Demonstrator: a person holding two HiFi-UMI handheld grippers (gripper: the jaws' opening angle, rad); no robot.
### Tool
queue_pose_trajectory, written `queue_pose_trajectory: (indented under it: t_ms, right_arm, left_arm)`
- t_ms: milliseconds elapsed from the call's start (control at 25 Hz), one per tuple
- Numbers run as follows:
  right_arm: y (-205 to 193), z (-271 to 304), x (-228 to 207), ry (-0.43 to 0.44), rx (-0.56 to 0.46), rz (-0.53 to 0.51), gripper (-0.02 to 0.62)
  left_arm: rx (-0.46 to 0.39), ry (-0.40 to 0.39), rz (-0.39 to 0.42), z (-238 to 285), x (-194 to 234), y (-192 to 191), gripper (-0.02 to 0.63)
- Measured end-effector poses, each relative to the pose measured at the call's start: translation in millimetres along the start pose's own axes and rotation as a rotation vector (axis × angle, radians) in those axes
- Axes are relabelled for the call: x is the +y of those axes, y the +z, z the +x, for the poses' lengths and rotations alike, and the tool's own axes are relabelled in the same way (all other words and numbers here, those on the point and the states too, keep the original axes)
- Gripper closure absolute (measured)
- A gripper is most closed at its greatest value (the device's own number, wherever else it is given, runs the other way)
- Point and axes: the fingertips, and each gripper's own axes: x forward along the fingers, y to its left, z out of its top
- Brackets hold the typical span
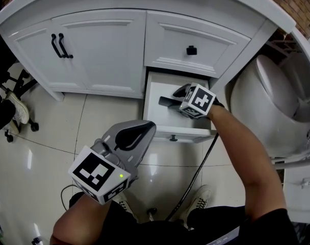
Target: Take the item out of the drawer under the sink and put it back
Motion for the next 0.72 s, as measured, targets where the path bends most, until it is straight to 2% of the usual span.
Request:
queue_pose_trajectory:
  t_ms: [360,600,720]
  right_arm:
    - [-6.8,19.6,4.9,0.055,0.059,-0.011,0.394]
    - [-8.6,21.0,-0.2,0.099,0.003,0.134,0.390]
    - [-8.7,20.9,-0.4,0.098,0.000,0.140,0.390]
  left_arm:
    - [0.016,-0.009,-0.012,4.3,-0.9,-3.5,0.600]
    - [0.010,-0.012,-0.017,3.7,0.9,-2.1,0.600]
    - [0.007,-0.012,-0.024,3.1,2.0,-0.9,0.600]
